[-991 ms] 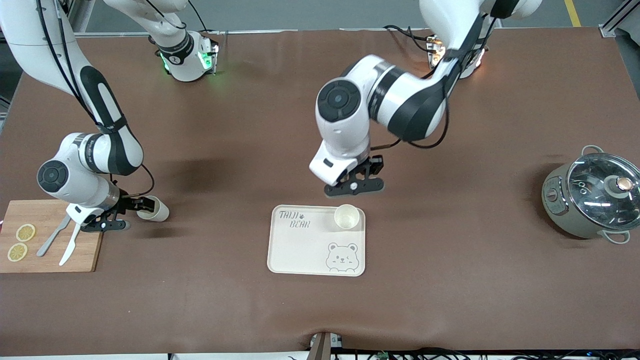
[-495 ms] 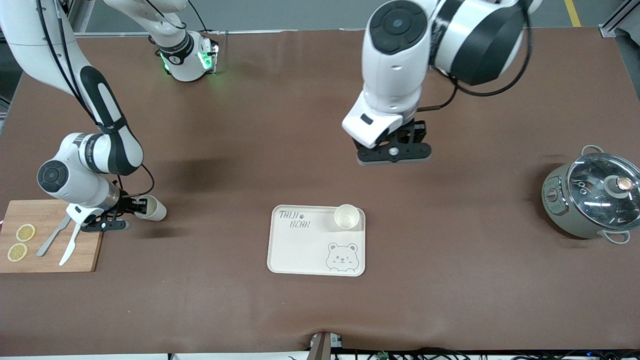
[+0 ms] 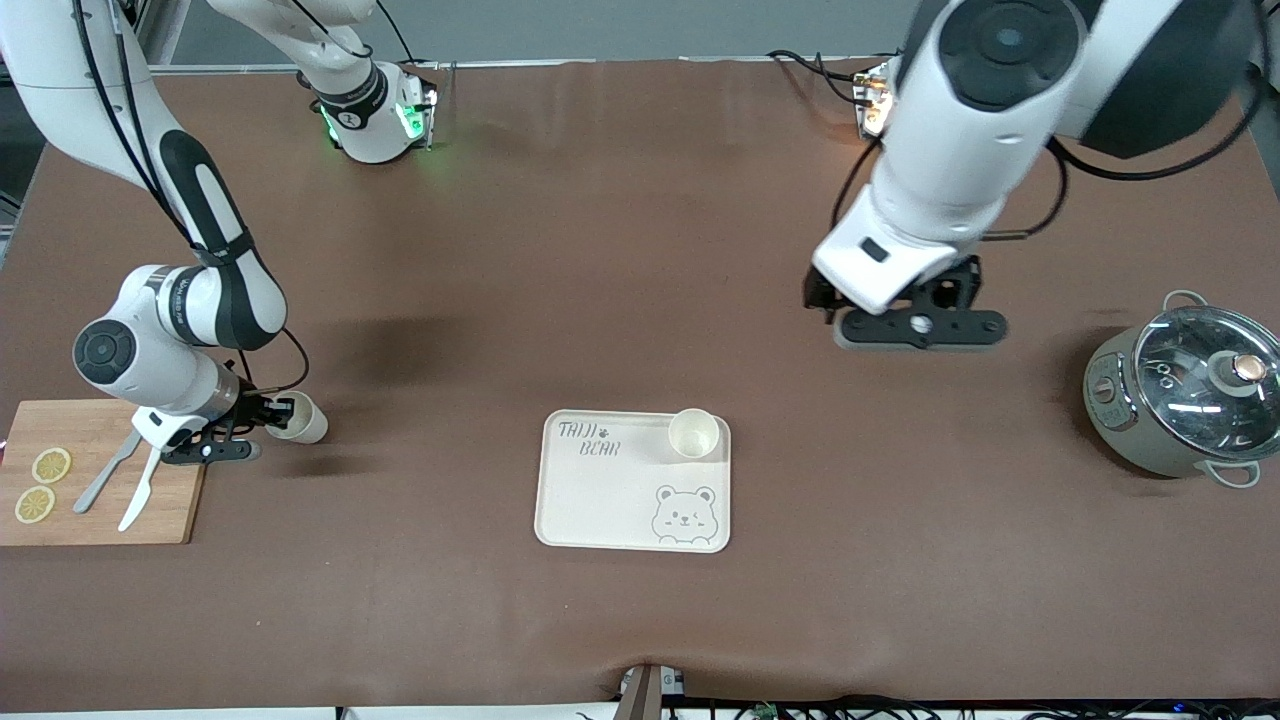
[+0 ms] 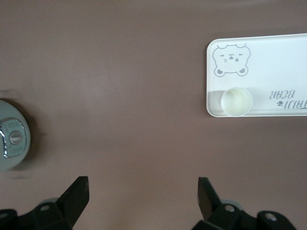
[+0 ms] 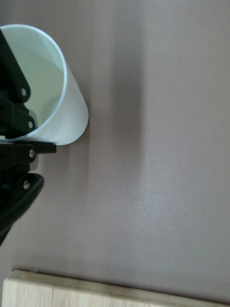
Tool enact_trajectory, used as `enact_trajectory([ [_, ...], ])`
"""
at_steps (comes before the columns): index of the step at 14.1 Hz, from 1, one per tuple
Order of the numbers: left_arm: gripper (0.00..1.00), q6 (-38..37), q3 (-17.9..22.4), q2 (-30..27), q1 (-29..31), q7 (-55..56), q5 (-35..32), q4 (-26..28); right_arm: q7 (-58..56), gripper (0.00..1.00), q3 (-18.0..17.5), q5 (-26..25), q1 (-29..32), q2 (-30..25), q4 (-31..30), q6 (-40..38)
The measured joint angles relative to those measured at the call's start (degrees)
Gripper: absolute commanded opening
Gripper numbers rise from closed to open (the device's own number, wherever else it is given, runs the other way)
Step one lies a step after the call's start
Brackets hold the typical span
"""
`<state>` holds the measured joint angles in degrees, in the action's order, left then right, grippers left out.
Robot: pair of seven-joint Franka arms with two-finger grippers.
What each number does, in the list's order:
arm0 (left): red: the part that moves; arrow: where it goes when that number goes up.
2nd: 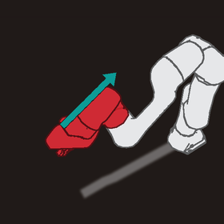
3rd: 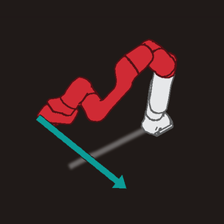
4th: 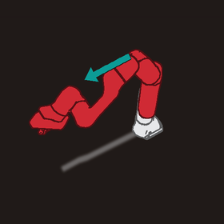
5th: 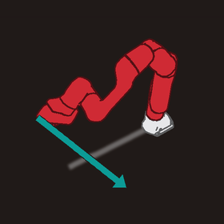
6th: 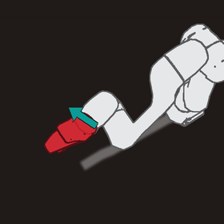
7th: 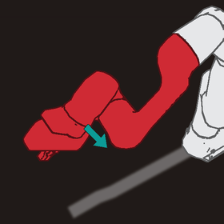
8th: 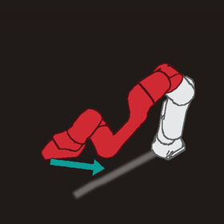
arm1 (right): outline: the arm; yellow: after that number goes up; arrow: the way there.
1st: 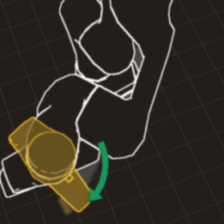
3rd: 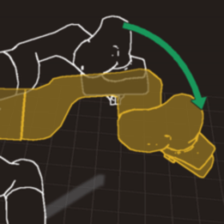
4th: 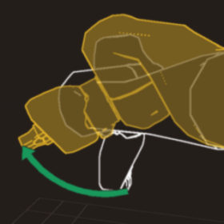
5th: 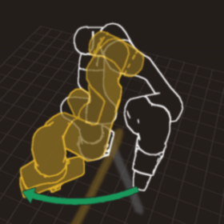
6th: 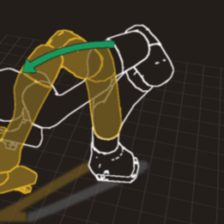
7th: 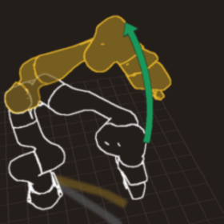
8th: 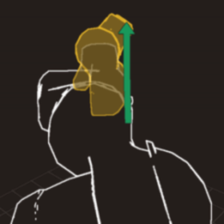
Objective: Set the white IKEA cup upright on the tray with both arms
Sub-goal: 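Lift the cup with the right gripper while the left gripper withdraws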
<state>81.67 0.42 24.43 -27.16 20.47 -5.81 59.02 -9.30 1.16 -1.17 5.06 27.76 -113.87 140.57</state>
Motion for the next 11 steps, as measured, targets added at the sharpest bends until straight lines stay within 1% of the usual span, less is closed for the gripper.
enact_trajectory([
  [5,1.00,0.31,0.19,-0.21,9.51,-13.44,0.02,0.08,0.00,0.00,0.03,0.00,0.00,-0.27,0.28,-0.94],
  [8,1.00,2.28,0.20,-0.20,14.42,-19.16,0.10,0.50,0.00,0.00,0.05,0.00,0.01,-2.17,2.44,-6.54],
  [11,1.00,4.26,0.19,-0.18,17.06,-22.30,0.11,1.52,0.00,0.00,0.05,0.22,0.00,-5.09,4.15,-11.73],
])
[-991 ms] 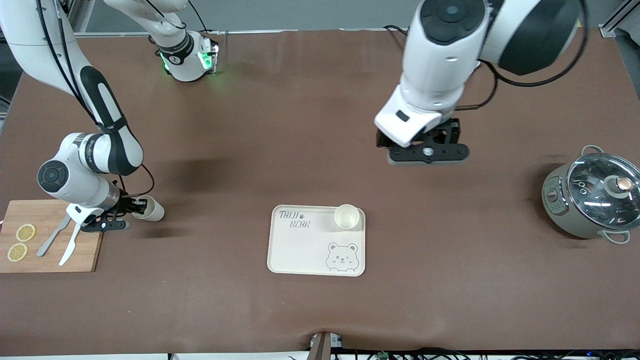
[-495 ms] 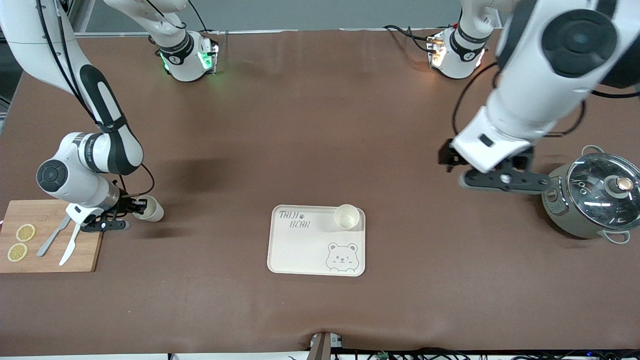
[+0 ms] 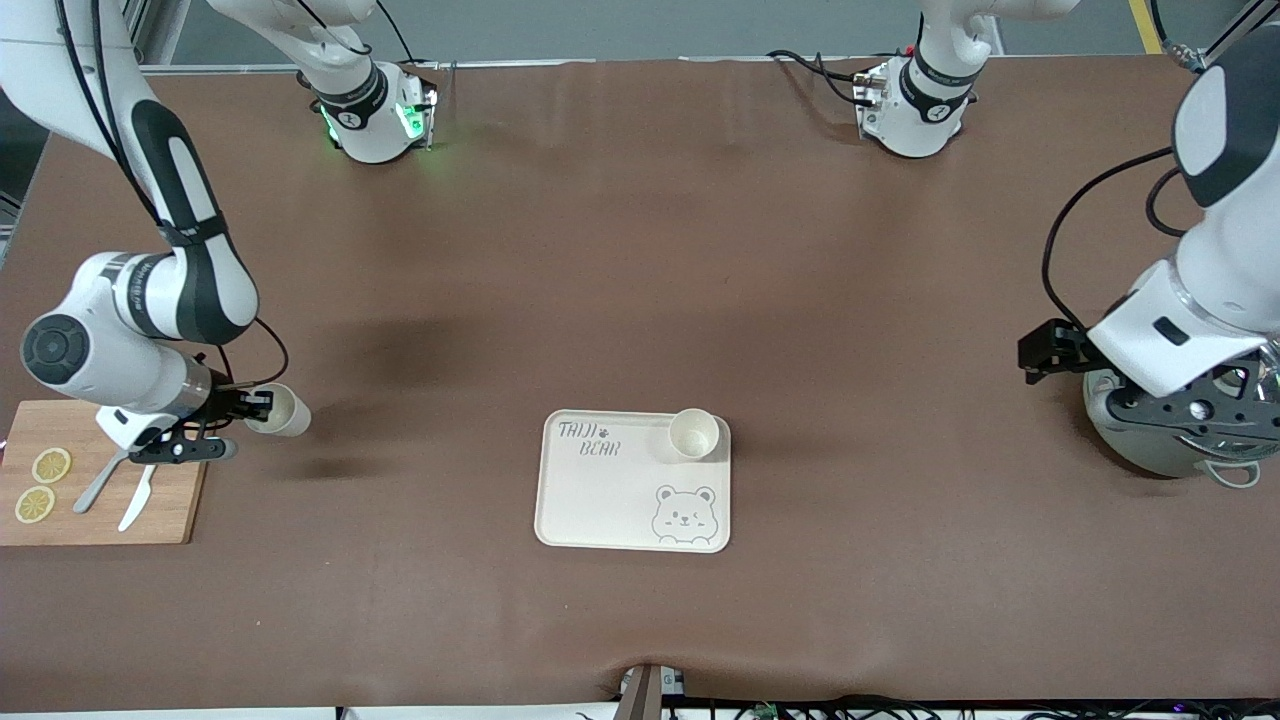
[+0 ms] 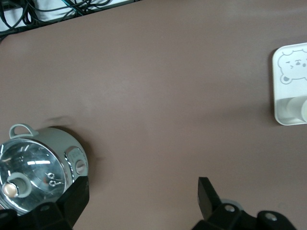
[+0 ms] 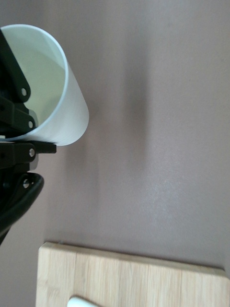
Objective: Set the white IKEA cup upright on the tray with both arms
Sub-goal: 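Lift the cup with the right gripper while the left gripper withdraws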
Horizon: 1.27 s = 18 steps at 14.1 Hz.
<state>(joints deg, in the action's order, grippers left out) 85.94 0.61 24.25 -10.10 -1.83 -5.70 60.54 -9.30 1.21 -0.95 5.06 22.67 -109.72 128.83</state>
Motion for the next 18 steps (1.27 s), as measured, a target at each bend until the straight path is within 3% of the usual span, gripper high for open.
enact_trajectory([
  [4,1.00,1.80,-0.01,0.03,4.46,-6.16,0.01,1.59,0.66,0.00,-0.32,4.43,-1.38,-4.13,1.52,-7.75],
  [8,1.00,2.38,-0.05,0.03,8.03,-8.60,0.53,1.62,9.22,0.00,-0.89,6.00,-6.17,-8.50,4.14,-14.05],
  [14,1.00,2.59,-0.05,-0.38,9.11,-8.31,2.87,2.47,27.87,0.00,-1.24,8.13,-17.32,-9.13,6.47,-13.16],
  [18,1.00,3.26,-0.06,-4.63,9.19,-5.97,5.25,7.81,40.13,0.00,-1.27,8.72,-24.77,-8.26,9.79,-10.09],
])
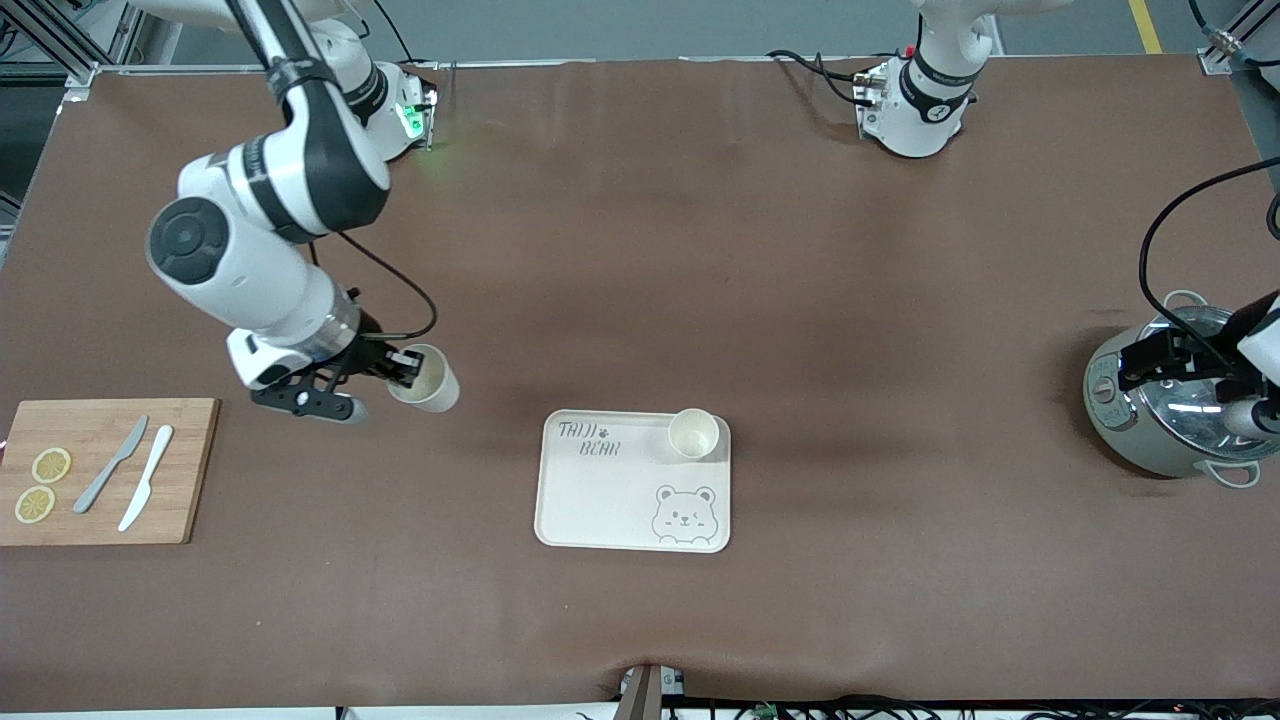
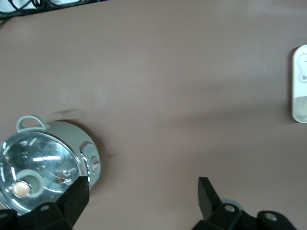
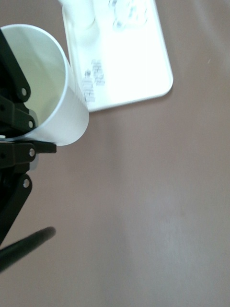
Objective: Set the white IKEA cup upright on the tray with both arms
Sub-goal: 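Lift the cup with the right gripper while the left gripper withdraws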
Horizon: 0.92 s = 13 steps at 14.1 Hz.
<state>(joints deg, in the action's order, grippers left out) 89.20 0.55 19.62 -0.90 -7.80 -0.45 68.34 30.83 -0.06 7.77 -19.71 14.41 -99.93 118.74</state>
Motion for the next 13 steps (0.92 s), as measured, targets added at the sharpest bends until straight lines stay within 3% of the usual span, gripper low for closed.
enact_trajectory([
  [4,1.00,1.07,-0.05,-6.62,-0.02,2.56,2.13,7.31,8.58,0.00,0.04,0.27,-4.43,5.02,3.62,5.44],
  [10,1.00,2.07,-0.16,-15.68,-0.04,3.47,3.66,16.62,16.23,0.00,0.29,-0.26,-8.95,19.53,16.54,7.03],
  [13,1.00,2.52,-0.16,-19.56,-0.04,4.03,3.78,20.04,16.35,0.00,0.51,-2.76,-9.06,24.80,18.14,12.71],
])
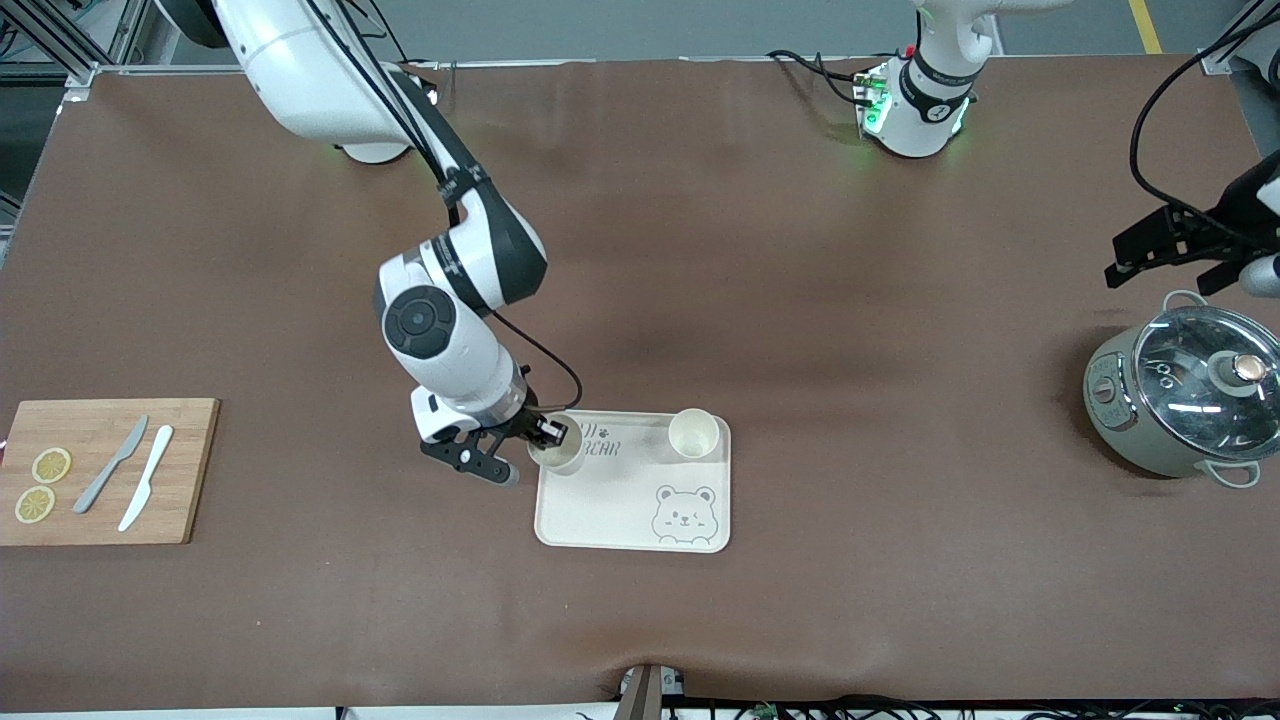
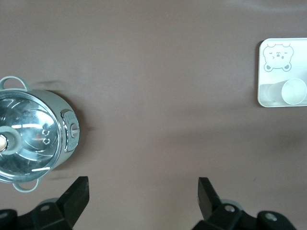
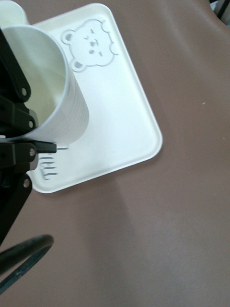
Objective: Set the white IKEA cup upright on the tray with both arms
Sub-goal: 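Lift the cup with the right gripper while the left gripper withdraws, then lower the cup upright onto the tray with the right gripper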
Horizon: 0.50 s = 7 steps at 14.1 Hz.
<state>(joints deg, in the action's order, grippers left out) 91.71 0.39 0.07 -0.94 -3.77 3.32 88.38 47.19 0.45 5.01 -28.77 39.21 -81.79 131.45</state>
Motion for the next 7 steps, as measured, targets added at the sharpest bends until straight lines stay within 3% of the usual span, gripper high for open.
enact_trajectory([
  [7,1.00,0.52,0.04,-2.42,0.00,0.42,-0.04,3.97,0.06,0.00,0.03,-1.06,-0.66,6.93,0.36,7.45],
])
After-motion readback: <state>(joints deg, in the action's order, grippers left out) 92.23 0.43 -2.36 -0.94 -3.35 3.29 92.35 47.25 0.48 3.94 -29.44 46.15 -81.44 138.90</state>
